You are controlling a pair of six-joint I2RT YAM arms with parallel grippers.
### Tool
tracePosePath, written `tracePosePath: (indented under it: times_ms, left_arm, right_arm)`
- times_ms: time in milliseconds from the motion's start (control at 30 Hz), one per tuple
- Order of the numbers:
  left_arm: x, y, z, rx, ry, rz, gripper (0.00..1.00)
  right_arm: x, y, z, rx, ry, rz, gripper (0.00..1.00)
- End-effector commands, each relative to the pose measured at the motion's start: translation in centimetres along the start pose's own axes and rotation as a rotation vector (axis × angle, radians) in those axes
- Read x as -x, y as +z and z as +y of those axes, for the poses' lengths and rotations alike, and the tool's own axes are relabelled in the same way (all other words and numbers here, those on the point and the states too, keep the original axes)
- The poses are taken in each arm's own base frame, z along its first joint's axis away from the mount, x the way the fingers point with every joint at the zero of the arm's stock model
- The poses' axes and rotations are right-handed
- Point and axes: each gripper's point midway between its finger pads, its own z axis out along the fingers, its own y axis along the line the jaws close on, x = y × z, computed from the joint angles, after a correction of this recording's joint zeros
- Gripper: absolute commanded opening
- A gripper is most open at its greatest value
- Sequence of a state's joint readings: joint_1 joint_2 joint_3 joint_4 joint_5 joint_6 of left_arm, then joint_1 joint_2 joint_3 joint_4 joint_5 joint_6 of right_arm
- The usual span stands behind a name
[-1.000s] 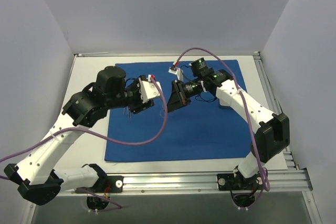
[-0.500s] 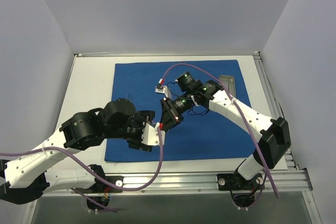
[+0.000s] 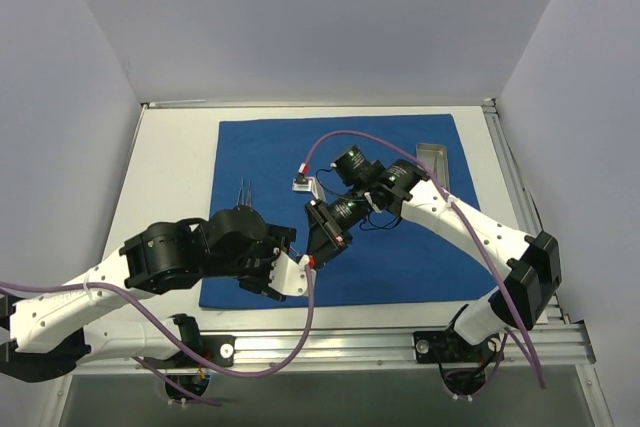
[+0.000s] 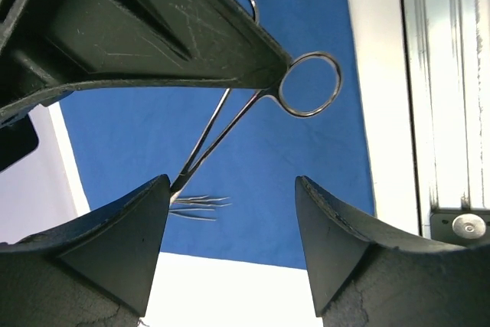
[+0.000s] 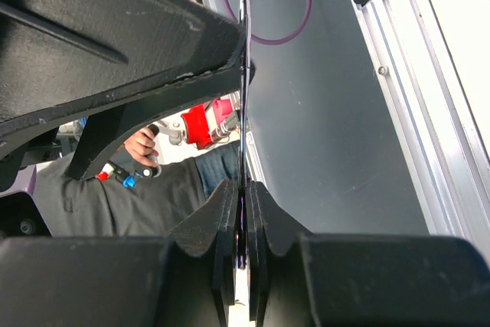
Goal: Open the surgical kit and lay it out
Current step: Place the medical item in the surgical kit.
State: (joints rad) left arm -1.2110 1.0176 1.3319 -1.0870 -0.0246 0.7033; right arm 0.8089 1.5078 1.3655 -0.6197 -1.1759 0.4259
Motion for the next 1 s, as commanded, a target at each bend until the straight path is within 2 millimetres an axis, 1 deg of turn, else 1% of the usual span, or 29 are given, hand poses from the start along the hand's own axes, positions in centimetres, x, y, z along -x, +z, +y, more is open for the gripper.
tracePosePath:
  times_ms: [0,100,233,367,467,500,567,667,700,800,833,900,933,967]
  left_arm:
    - [1.1,-0.1,1.7,0.072,0.036,-0.028,0.74]
    - [1.5,-0.3,1.9,0.073,0.043,-0.043,0.74]
    - [1.8,0.3,1.3,0.039,0.051,-0.048,0.69]
    - [2.5,0.8,0.5,-0.003,0.033,-0.067,0.54]
    - [2.7,1.2,0.1,-0.022,0.039,-0.063,0.5]
    - [2.8,1.3,0.0,-0.026,0.043,-0.061,0.48]
    - [3.0,1.3,-0.1,-0.031,0.051,-0.065,0.47]
    - [3.1,1.4,-0.4,-0.044,0.062,-0.062,0.41]
    - [3.1,1.5,-0.5,-0.047,0.061,-0.061,0.36]
    - [3.1,1.7,-0.7,-0.054,0.061,-0.057,0.27]
    - [3.1,1.8,-0.7,-0.057,0.061,-0.055,0.19]
    - [3.0,1.9,-0.9,-0.059,0.055,-0.049,0.1]
    - [3.0,2.0,-0.8,-0.058,0.052,-0.045,0.02]
    - [2.9,2.1,-0.8,-0.053,0.043,-0.041,0.02]
  right_arm:
    - [-0.8,-0.1,1.4,0.027,-0.031,0.027,0.0]
    - [-0.8,0.0,1.4,0.026,-0.03,0.03,0.0]
    - [-0.8,0.0,1.4,0.027,-0.029,0.031,0.0]
    - [-0.7,0.0,1.4,0.024,-0.035,0.027,0.0]
    - [-0.7,0.0,1.4,0.026,-0.034,0.028,0.0]
    - [-0.7,0.1,1.4,0.026,-0.034,0.03,0.0]
    - [-0.7,0.1,1.4,0.028,-0.032,0.032,0.0]
    - [-0.6,0.1,1.4,0.026,-0.035,0.029,0.0]
    - [-0.6,0.1,1.4,0.026,-0.036,0.029,0.0]
    - [-0.5,0.1,1.4,0.025,-0.038,0.027,0.0]
    - [-0.5,0.1,1.4,0.024,-0.038,0.027,0.0]
    - [-0.4,0.1,1.4,0.02,-0.042,0.023,0.0]
    - [-0.3,0.0,1.4,0.018,-0.047,0.019,0.0]
    - [-0.2,0.0,1.4,0.016,-0.051,0.016,0.0]
